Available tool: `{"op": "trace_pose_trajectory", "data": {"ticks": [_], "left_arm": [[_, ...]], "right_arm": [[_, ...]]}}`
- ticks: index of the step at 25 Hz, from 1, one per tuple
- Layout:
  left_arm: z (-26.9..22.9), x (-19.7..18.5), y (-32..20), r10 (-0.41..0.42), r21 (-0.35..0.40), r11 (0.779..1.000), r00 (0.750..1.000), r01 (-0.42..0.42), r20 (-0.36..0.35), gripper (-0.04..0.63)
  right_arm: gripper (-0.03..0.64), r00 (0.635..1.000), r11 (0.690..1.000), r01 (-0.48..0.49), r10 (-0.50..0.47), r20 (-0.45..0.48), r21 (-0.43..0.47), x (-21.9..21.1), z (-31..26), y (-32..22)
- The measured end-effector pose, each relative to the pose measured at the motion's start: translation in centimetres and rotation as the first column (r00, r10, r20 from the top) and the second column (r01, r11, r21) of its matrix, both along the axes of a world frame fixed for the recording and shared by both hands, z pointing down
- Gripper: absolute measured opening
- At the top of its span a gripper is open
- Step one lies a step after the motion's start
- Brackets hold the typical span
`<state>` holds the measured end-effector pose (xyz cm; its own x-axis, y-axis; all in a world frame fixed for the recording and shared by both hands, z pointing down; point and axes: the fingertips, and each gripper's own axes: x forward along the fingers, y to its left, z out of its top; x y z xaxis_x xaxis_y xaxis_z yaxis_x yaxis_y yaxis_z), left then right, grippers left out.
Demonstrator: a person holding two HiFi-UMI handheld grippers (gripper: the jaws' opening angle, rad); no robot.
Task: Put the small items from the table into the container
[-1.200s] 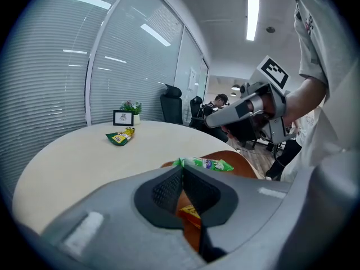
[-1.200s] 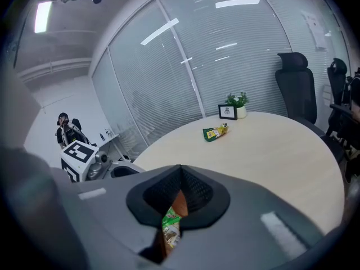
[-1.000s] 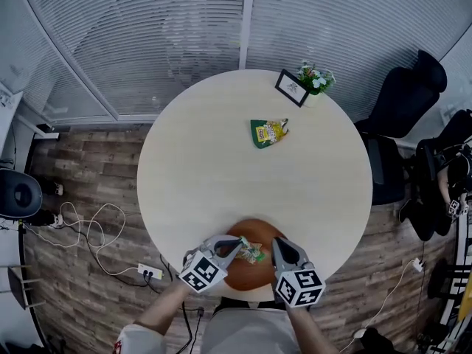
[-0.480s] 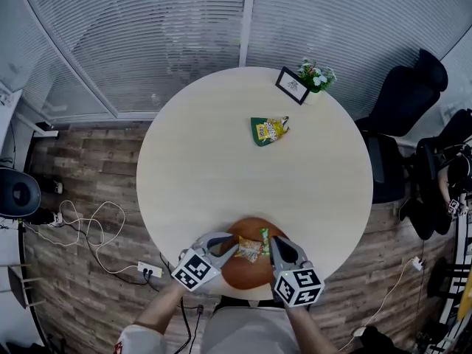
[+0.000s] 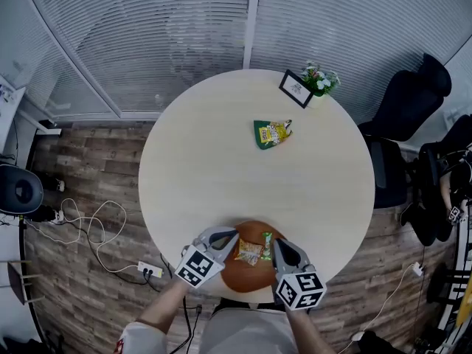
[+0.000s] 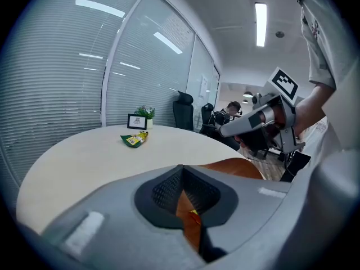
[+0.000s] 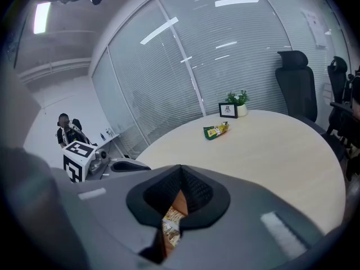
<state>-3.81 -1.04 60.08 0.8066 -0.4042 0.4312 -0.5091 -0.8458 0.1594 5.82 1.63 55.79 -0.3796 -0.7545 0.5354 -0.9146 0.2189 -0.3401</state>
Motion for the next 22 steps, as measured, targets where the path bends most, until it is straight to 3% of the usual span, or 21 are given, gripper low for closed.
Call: {"op": "trace_pose_trajectory", "data": {"ticks": [11,16,22], "left_arm": [[-0.4,0.7,-2.5,-0.009,0.022,1.0,1.0,0.009,0.019,-0.006],[-1.1,1.1,-4.1,-0.019,0.041,0.999,1.0,0.019,-0.007,-0.003],[-0.6,2.0,-10.6,-0.09,0.067,0.994,0.995,0.087,0.035,0.0]], "right_arm": [[0.003,1.0,1.0,-0.016,0.016,0.008,0.004,1.0,0.1,-1.1],[0.003,1.0,1.0,-0.019,0.019,0.016,-0.009,1.3,0.4,-1.2],[0.003,0.998,0.999,-0.049,0.049,0.028,-0.012,3.2,0.3,-2.9]]}}
